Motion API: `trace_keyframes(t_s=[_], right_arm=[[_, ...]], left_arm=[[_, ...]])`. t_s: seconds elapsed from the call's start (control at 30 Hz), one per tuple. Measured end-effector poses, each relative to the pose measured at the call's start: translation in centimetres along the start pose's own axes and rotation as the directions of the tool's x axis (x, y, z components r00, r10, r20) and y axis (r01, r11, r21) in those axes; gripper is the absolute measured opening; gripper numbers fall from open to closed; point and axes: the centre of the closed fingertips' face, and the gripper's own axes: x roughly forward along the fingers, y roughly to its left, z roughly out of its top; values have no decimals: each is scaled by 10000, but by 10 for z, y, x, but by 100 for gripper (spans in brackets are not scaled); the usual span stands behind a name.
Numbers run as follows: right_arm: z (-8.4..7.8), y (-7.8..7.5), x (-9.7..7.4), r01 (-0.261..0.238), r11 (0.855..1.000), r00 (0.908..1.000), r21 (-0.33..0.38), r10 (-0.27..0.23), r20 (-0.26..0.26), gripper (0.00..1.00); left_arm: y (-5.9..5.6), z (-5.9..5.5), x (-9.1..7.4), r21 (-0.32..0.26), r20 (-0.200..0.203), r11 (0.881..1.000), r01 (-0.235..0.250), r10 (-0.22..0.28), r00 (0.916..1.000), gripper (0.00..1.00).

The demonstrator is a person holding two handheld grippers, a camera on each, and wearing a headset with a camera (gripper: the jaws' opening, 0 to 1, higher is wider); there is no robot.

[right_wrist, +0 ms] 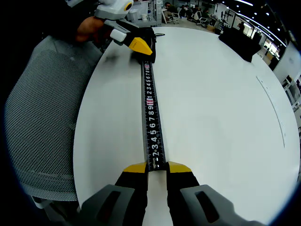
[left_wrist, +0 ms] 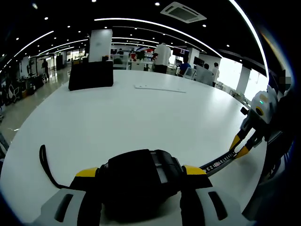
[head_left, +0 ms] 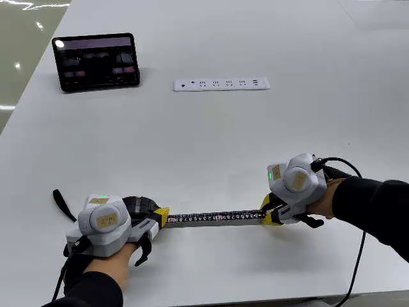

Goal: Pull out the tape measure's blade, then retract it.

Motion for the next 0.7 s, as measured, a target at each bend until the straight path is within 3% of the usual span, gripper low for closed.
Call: trace_keyframes(t_s=[0.7], right_arm=[[14,1,6,21,10000,9997,-25,-21,259,9]], left_arm=[[1,0,-1,-15,-45,10000,32,-32,10000,64]])
